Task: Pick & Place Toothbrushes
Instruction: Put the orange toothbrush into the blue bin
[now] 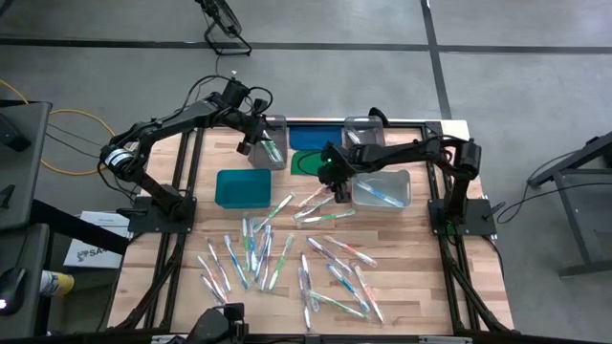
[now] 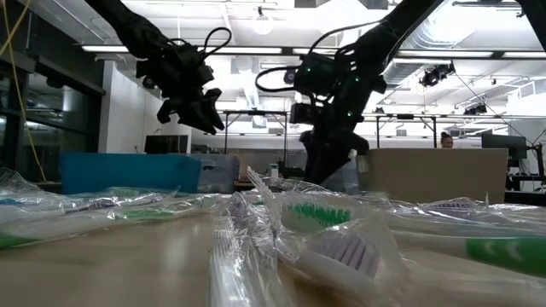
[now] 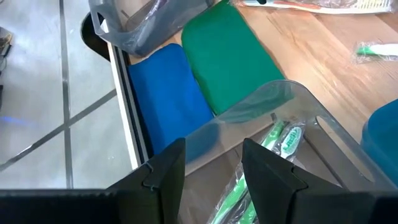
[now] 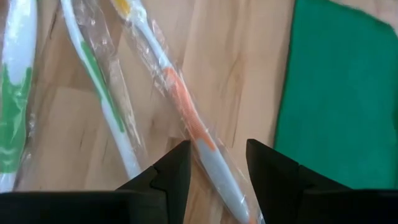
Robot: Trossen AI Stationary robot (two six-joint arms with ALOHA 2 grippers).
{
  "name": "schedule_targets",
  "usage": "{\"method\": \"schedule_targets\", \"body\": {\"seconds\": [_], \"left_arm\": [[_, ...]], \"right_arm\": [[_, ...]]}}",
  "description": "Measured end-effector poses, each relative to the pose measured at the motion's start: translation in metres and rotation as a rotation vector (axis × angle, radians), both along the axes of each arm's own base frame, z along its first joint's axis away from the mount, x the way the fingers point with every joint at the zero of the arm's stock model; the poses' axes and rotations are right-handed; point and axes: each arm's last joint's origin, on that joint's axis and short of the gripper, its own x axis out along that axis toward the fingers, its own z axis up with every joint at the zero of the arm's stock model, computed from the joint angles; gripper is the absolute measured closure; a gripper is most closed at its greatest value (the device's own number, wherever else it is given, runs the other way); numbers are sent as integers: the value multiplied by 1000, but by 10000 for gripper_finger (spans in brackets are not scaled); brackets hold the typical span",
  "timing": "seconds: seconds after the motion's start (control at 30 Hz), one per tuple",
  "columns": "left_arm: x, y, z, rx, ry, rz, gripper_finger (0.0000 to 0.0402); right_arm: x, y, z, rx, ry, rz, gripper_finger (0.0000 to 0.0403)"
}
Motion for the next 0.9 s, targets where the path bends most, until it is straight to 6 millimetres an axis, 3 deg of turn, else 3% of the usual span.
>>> {"method": "schedule_targets", "body": {"seconds": [0.43, 0.9], "left_arm": [[0, 0, 0, -4, 0, 3, 250], [0, 0, 0, -18, 0, 15, 250]], "right_arm": [[4, 11, -1, -80, 17, 74, 257], [24, 30, -23, -89, -40, 148, 257]]}}
